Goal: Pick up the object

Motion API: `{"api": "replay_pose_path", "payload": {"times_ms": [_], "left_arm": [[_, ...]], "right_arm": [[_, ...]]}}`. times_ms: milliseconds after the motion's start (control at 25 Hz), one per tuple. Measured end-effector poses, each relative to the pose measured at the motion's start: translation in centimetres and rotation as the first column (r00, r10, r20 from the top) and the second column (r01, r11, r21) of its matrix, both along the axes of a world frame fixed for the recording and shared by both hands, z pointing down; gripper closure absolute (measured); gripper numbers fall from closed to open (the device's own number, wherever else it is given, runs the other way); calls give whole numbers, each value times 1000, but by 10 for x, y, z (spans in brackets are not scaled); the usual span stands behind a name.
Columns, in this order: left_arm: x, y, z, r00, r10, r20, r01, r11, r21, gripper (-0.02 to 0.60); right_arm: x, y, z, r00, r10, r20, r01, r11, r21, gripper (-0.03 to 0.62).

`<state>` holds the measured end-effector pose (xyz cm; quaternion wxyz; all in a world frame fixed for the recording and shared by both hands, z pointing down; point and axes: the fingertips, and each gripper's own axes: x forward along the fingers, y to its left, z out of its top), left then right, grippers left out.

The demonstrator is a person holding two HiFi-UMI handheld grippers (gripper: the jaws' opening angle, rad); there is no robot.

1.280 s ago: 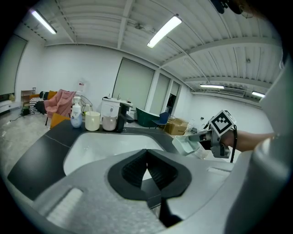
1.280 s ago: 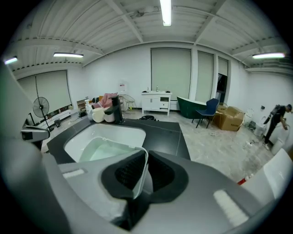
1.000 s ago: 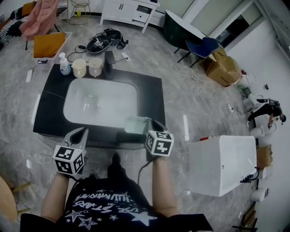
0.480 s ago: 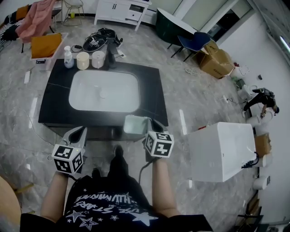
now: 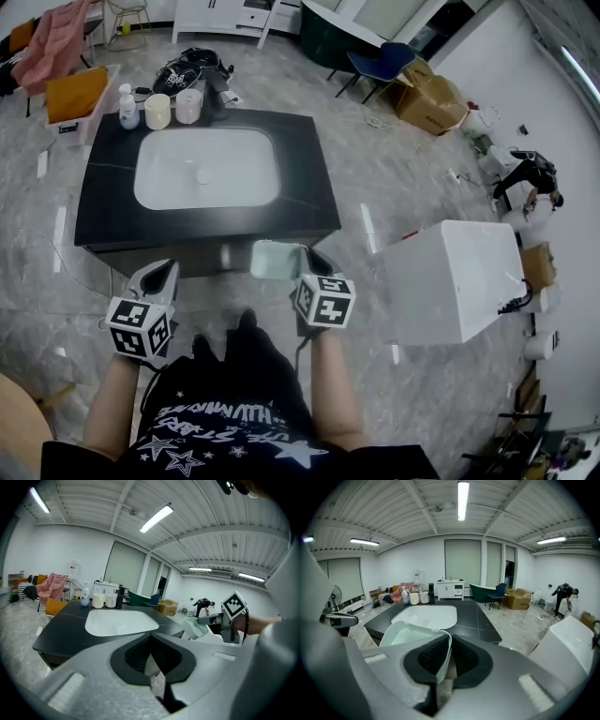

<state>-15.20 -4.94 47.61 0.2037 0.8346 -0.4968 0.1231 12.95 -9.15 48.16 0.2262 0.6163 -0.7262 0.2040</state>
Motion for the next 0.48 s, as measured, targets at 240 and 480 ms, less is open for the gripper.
{"api": "replay_pose_path", "payload": {"times_ms": [240,480], "left_arm": [[16,4,1,1000,9,-5,-9,1000,-3,574],[43,14,-8,1000,-2,-17,2,1000,4,574]], "right_arm": [[12,14,2,1000,-2,-2,2,1000,-9,569],[32,28,-3,1000,-15,2,15,1000,-9,569]]}}
